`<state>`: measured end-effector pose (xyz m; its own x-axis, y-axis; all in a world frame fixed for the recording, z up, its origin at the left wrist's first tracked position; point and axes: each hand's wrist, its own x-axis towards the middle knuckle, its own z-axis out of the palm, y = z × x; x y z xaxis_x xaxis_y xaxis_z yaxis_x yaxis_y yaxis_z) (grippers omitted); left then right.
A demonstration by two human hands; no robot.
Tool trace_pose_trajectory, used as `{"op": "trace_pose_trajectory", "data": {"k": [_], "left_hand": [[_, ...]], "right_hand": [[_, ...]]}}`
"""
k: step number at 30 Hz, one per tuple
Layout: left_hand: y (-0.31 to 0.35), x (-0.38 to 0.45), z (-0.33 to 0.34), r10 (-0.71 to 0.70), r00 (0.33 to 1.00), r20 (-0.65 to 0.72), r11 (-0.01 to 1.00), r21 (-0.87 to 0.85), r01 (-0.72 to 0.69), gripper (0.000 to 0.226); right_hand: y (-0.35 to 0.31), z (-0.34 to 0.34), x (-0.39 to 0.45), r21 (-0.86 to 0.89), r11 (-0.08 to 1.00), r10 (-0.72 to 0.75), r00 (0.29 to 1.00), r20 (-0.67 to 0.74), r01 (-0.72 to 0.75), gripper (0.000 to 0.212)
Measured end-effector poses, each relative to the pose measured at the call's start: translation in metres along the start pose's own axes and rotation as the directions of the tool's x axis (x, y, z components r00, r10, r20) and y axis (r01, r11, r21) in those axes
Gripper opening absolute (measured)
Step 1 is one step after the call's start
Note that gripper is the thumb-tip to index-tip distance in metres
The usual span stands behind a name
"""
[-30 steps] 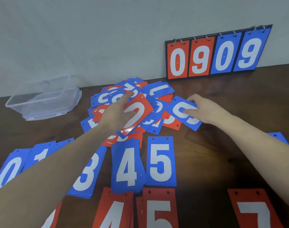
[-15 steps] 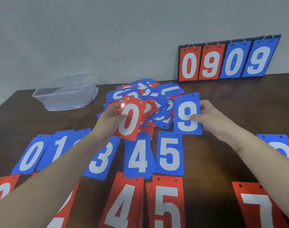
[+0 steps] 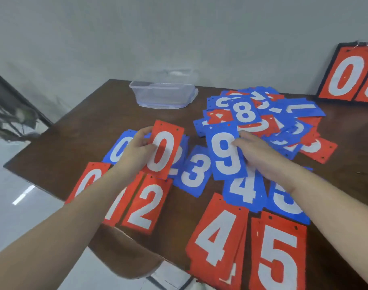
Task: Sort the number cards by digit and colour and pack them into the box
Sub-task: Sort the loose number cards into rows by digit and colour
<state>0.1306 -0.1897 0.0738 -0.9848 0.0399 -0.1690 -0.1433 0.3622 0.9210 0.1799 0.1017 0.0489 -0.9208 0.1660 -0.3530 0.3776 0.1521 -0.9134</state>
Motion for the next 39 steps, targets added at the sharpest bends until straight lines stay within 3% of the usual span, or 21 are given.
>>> {"op": "trace_pose_trajectory", "data": {"k": [4,8,10,15,18,20,22,25,31,35,39], "left_hand": [[-0.025,-0.005,-0.068,-0.03,0.995,-0.09,0.999,-0.027,0.028,0.057],[-0.046,-0.012,-0.132,-0.076,0.988,-0.137,0.997,0.001,0.076,0.049],[-0.058,-0.014,-0.158,-0.114,0.982,-0.154,0.992,0.044,0.122,0.044],[-0.095,-0.004,-0.185,-0.08,0.977,-0.197,0.953,0.273,0.133,0.047],[-0.113,0.003,-0.19,-0.021,0.986,-0.166,0.856,0.507,0.104,0.051],[-0.123,0.006,-0.189,0.038,0.98,-0.193,0.697,0.708,0.112,0.056],[-0.124,0.008,-0.185,0.133,0.971,-0.198,0.621,0.78,0.074,0.059],[-0.116,0.012,-0.175,0.253,0.962,-0.105,0.614,0.786,-0.075,0.051],[-0.083,0.019,-0.117,0.362,0.924,0.125,0.629,0.698,-0.341,0.045],[-0.06,0.029,-0.058,0.399,0.863,0.311,0.593,0.63,-0.501,0.046],[-0.036,0.032,0.008,0.455,0.749,0.481,0.539,0.521,-0.662,0.044]], "right_hand": [[-0.015,0.055,0.001,-0.098,0.995,-0.024,0.994,0.104,0.035,0.012],[-0.031,0.108,0.006,-0.161,0.984,-0.042,0.985,0.169,0.07,0.018],[-0.039,0.129,0.007,-0.163,0.983,-0.054,0.98,0.189,0.085,0.005],[-0.049,0.163,0.007,-0.134,0.982,-0.098,0.971,0.218,0.13,0.059],[-0.051,0.171,0.005,-0.205,0.963,-0.133,0.972,0.194,0.173,0.08],[-0.053,0.173,0.003,-0.218,0.962,-0.124,0.975,0.186,0.164,0.077],[-0.055,0.175,0.002,-0.219,0.967,-0.093,0.981,0.171,0.13,0.071],[-0.052,0.172,0.0,-0.183,0.98,-0.054,0.991,0.124,0.076,0.058],[-0.04,0.13,-0.009,-0.121,0.993,-0.01,1.0,-0.022,0.008,0.034],[-0.026,0.079,-0.032,-0.128,0.992,-0.027,0.987,-0.16,0.007,0.036],[-0.002,0.019,-0.063,-0.133,0.989,0.018,0.944,-0.329,-0.065,0.047]]}}
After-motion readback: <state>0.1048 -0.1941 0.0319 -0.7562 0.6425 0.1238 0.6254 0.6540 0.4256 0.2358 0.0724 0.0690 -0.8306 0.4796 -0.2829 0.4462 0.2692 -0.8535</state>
